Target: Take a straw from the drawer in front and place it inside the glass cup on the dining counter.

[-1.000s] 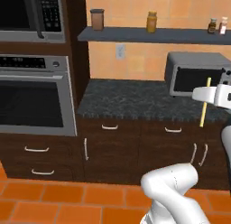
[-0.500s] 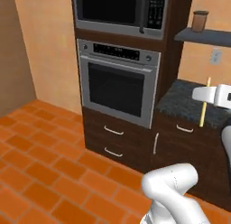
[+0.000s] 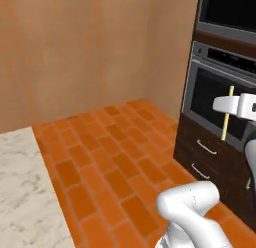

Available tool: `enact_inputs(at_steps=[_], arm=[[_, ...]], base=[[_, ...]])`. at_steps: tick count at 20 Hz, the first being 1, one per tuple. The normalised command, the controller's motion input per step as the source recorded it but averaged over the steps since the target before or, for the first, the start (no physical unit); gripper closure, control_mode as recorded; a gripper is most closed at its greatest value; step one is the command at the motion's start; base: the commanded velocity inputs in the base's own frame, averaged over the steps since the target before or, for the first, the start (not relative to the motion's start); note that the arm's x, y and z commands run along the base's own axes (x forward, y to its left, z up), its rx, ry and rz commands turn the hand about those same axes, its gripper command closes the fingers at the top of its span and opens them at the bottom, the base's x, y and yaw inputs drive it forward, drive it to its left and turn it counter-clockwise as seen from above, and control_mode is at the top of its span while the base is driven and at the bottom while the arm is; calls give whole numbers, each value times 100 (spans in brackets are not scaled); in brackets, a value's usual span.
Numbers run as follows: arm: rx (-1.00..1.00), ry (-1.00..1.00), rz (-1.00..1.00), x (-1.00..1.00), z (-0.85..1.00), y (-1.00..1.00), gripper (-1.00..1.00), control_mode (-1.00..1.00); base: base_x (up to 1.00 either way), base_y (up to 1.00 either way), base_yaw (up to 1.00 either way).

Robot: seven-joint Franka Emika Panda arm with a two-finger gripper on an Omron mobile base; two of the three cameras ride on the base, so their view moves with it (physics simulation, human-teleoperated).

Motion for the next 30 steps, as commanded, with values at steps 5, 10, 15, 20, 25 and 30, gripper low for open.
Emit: enact_inputs(at_steps=[5, 10, 15, 20, 25, 30], arm=[[0, 0, 0, 0, 0, 0, 100, 100], [0, 0, 0, 0, 0, 0, 100, 100], [0, 0, 0, 0, 0, 0, 100, 100], [0, 0, 0, 0, 0, 0, 100, 100], [0, 0, 0, 0, 0, 0, 100, 100], [0, 0, 0, 0, 0, 0, 100, 100]], base=[[-28, 10, 86], [7, -51, 69], [54, -96, 40], [93, -82, 28], [100, -70, 28], [97, -58, 38]])
